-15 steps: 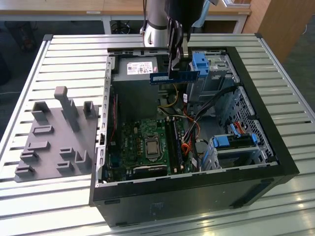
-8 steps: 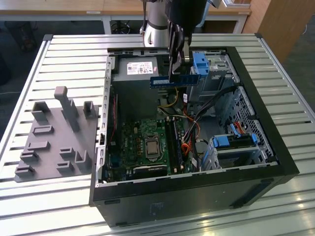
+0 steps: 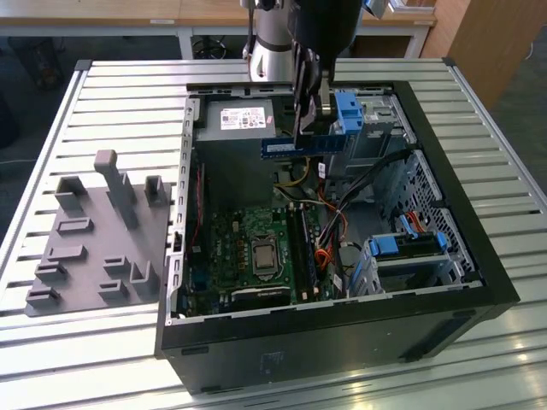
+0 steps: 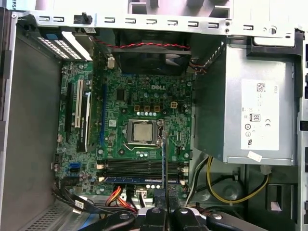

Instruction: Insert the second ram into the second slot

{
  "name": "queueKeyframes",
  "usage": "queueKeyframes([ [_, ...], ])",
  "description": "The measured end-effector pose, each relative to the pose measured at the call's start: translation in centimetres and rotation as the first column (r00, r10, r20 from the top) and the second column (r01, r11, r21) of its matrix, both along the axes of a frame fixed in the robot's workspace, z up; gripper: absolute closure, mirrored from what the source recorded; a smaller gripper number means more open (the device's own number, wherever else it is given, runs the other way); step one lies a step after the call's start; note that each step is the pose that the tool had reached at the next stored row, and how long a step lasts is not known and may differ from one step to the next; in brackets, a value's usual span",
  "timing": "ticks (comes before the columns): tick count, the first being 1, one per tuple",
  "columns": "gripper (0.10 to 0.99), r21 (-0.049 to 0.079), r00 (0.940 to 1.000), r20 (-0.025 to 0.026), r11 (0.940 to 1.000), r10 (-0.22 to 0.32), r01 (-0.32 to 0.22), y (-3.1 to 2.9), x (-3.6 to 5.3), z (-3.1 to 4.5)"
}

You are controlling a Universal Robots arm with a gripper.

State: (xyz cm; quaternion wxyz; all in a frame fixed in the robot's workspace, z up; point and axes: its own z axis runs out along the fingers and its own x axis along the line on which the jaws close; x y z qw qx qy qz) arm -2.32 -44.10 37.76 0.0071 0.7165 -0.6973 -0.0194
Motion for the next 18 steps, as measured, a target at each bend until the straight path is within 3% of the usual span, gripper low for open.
queueKeyframes([
  [18,0.957,0.0,1.0,0.0001,1.0,0.0,0.0,-1.58,-0.02,-0.07],
])
